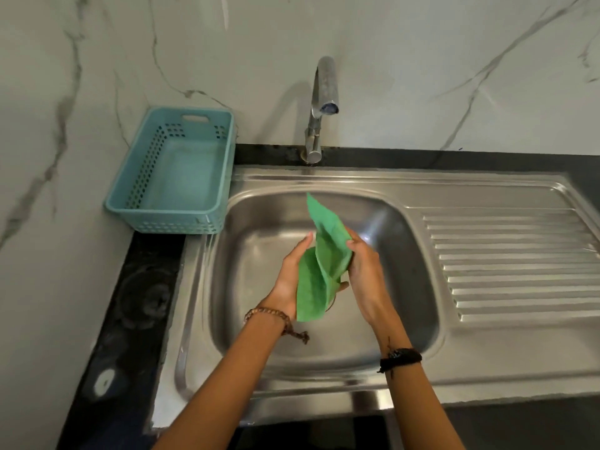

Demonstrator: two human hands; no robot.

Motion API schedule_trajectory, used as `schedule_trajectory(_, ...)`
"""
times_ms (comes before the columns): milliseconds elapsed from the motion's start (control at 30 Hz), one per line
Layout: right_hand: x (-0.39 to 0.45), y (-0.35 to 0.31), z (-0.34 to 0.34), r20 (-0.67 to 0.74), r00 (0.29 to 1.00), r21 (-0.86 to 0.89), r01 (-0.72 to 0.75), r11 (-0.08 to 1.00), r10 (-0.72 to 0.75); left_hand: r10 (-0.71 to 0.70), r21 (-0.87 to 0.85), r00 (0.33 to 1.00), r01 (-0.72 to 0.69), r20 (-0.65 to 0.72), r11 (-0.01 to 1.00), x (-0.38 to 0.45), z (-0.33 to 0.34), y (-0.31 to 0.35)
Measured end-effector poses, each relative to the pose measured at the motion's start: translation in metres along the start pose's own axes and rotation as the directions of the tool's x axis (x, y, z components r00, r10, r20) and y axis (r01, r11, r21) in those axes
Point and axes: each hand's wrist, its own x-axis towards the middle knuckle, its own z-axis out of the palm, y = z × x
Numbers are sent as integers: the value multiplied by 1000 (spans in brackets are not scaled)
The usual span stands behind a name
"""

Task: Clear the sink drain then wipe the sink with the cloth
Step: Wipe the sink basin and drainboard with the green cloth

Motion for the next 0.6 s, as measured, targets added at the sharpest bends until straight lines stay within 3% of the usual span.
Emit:
schedule_trajectory(100,5,-5,6,-6,1000,150,24,988,-23,85,6,994,-85,-61,996,-9,-3,5)
schedule_trajectory(200,5,-9,4,-57,991,301,-97,949,120,184,64,979,-179,-88,982,-18,-11,16)
schedule_trajectory(367,6,-5,2,145,914,428,-403,809,379,191,235,979,-171,-66,957,-35,-23,40)
schedule_trajectory(433,7,-1,3,170,894,426,-446,787,415,179,259,983,-164,-34,952,-41,-27,48)
schedule_trajectory(600,14,1,-4,188,916,247,-394,885,355,199,259,977,-175,-69,950,-50,-43,64)
